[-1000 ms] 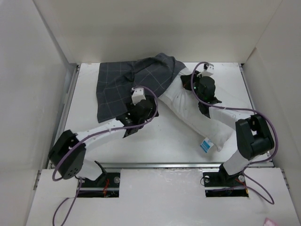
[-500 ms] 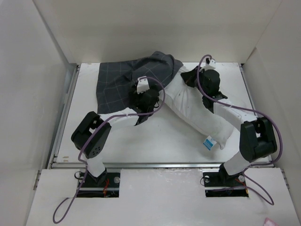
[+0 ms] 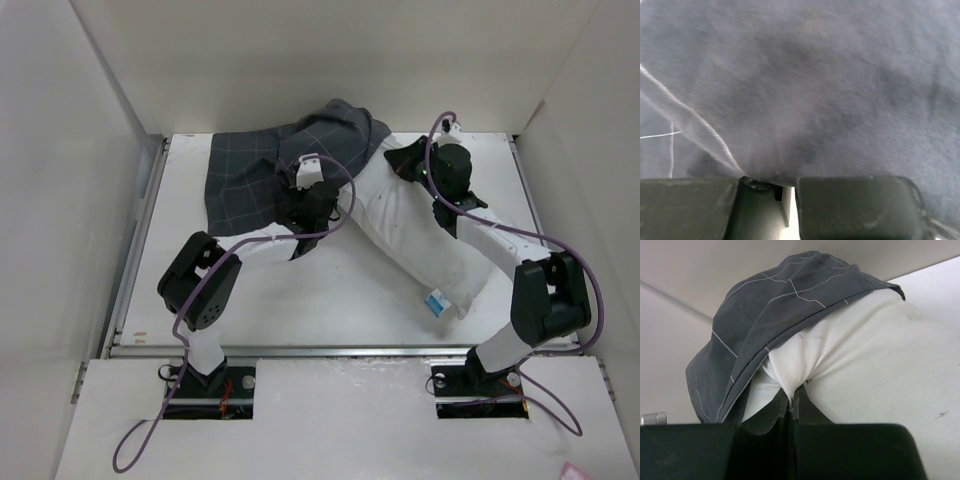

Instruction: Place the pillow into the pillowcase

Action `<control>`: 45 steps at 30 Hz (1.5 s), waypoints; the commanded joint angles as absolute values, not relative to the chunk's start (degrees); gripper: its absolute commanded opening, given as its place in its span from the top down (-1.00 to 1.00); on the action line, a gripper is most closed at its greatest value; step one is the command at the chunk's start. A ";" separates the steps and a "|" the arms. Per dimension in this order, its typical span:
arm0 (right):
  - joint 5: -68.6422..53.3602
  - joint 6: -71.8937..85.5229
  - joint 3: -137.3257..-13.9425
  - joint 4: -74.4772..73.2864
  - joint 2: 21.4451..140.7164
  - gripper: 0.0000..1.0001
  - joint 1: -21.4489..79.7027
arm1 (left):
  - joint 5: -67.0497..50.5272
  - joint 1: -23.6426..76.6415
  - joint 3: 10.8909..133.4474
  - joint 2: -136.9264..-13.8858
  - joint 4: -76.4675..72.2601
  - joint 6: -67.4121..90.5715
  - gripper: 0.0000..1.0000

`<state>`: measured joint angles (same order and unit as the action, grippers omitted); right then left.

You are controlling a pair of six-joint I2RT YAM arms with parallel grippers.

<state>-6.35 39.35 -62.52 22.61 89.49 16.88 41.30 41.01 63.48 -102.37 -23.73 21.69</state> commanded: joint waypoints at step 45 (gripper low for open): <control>-8.02 36.75 -42.18 35.18 75.60 -0.66 18.37 | 17.31 44.30 104.12 -94.64 23.98 13.02 -1.00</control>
